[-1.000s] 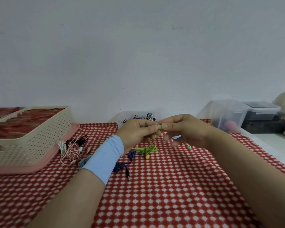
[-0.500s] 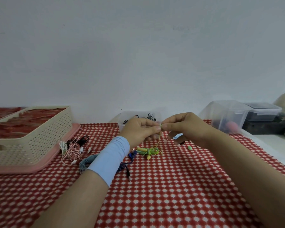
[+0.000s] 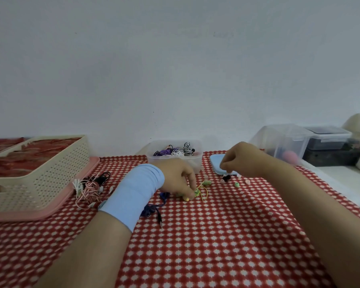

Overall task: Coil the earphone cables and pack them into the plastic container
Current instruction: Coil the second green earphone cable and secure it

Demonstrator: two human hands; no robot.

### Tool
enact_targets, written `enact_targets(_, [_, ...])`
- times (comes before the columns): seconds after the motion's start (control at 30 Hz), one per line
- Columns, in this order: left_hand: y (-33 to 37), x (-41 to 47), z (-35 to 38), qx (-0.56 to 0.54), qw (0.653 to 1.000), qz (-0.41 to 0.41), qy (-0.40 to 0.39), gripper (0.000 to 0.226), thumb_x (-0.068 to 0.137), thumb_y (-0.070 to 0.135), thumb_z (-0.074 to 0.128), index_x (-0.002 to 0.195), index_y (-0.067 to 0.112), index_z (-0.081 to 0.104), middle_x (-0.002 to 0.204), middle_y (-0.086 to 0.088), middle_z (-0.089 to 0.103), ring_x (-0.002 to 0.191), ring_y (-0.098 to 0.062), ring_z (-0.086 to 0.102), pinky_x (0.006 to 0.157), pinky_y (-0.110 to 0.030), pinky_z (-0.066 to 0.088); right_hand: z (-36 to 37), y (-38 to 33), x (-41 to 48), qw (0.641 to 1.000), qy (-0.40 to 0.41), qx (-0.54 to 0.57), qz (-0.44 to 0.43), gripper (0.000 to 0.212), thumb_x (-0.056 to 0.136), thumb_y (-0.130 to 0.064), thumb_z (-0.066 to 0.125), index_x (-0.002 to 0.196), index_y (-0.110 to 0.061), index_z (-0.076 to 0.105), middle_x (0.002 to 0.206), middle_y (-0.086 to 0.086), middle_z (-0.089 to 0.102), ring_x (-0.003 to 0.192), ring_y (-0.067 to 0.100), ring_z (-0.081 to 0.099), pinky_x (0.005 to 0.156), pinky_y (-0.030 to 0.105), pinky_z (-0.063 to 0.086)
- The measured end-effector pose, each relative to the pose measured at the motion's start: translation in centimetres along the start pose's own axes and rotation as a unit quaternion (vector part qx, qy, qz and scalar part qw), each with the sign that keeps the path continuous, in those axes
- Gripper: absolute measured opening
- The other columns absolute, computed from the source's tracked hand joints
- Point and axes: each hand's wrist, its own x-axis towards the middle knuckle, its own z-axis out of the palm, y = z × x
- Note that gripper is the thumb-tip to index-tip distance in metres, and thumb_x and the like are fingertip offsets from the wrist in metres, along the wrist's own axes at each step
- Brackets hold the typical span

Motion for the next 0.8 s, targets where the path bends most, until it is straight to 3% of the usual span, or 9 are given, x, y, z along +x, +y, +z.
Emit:
enact_targets(0.07, [0.2, 0.1, 0.2, 0.04, 0.999, -0.006, -0.033, 0.024, 0.077, 0.033, 0.081, 0.1, 0.031, 0.073, 0.082, 0.018, 0.061, 0.075, -0.001, 0.056, 0.076, -0.021, 0.047, -0.5, 0.6, 0.1, 0.997, -0.008, -0.069, 0.023, 0.014, 0.085, -0.023, 0.076, 0.096, -0.015, 0.079, 0.097, -0.001, 0.074, 0.085, 0.011, 0.065, 0.063, 0.02, 0.046])
enact_targets(0.17, [0.3, 0.4, 0.5, 0.074, 0.997, 0.0, -0.027, 0.024, 0.077, 0.027, 0.081, 0.099, 0.032, 0.073, 0.082, 0.019, 0.059, 0.077, -0.002, 0.056, 0.078, -0.022, 0.048, 0.0, 0.9, 0.0, 0.984, -0.066, -0.152, 0.059, 0.037, 0.074, -0.04, 0.086, 0.1, -0.015, 0.075, 0.091, -0.002, 0.072, 0.085, 0.015, 0.066, 0.074, 0.027, 0.054])
enact_targets(0.23, [0.4, 0.5, 0.7, 0.084, 0.996, 0.005, -0.01, 0.022, 0.078, 0.026, 0.08, 0.099, 0.031, 0.074, 0.083, 0.02, 0.058, 0.079, -0.003, 0.056, 0.074, -0.02, 0.045, 0.5, 0.9, 0.0, 0.98, -0.077, -0.175, 0.058, 0.043, 0.073, -0.041, 0.087, 0.106, -0.016, 0.076, 0.093, -0.003, 0.072, 0.088, 0.015, 0.068, 0.086, 0.033, 0.058])
enact_targets(0.33, [0.4, 0.6, 0.8, 0.089, 0.996, 0.014, 0.002, 0.021, 0.08, 0.024, 0.079, 0.1, 0.03, 0.074, 0.086, 0.019, 0.058, 0.08, -0.002, 0.054, 0.068, -0.016, 0.04, 0.3, 0.8, 0.0, 0.981, -0.072, -0.176, 0.047, 0.037, 0.077, -0.034, 0.085, 0.108, -0.016, 0.076, 0.096, -0.001, 0.074, 0.088, 0.017, 0.069, 0.089, 0.035, 0.059])
enact_targets(0.5, [0.0, 1.0, 0.9, 0.083, 0.996, 0.023, 0.031, 0.013, 0.082, 0.026, 0.076, 0.095, 0.026, 0.076, 0.09, 0.018, 0.063, 0.082, -0.001, 0.056, 0.065, -0.012, 0.037, -0.5, -0.2, -0.4, 0.997, -0.066, -0.045, 0.014, 0.007, 0.086, -0.025, 0.077, 0.087, -0.019, 0.081, 0.082, -0.002, 0.078, 0.062, 0.011, 0.072, 0.069, 0.028, 0.061])
enact_targets(0.63, [-0.1, 1.0, 1.0, 0.096, 0.995, 0.021, 0.014, 0.017, 0.08, 0.028, 0.079, 0.096, 0.024, 0.075, 0.083, 0.02, 0.062, 0.076, 0.001, 0.055, 0.064, -0.013, 0.04, -0.4, -1.6, -1.1, 0.996, -0.063, 0.061, -0.034, 0.004, 0.087, -0.018, 0.075, 0.087, -0.019, 0.079, 0.077, -0.001, 0.078, 0.054, 0.01, 0.068, 0.047, 0.023, 0.049])
enact_targets(0.7, [0.1, 1.1, 1.2, 0.117, 0.993, 0.017, 0.009, 0.019, 0.078, 0.025, 0.081, 0.096, 0.022, 0.074, 0.078, 0.02, 0.059, 0.072, 0.001, 0.054, 0.067, -0.016, 0.043, -0.3, -2.1, -1.5, 0.99, -0.083, 0.1, -0.051, 0.004, 0.088, -0.018, 0.076, 0.087, -0.019, 0.08, 0.072, -0.002, 0.076, 0.055, 0.013, 0.065, 0.046, 0.025, 0.044])
enact_targets(0.8, [0.2, 1.1, 1.2, 0.166, 0.985, 0.001, 0.043, 0.015, 0.077, 0.031, 0.08, 0.091, 0.027, 0.074, 0.088, 0.018, 0.065, 0.083, -0.005, 0.059, 0.078, -0.025, 0.051, -0.2, -2.4, -1.6, 0.983, -0.095, 0.144, -0.057, 0.005, 0.09, -0.018, 0.075, 0.089, -0.017, 0.08, 0.071, -0.001, 0.075, 0.057, 0.017, 0.061, 0.044, 0.023, 0.041])
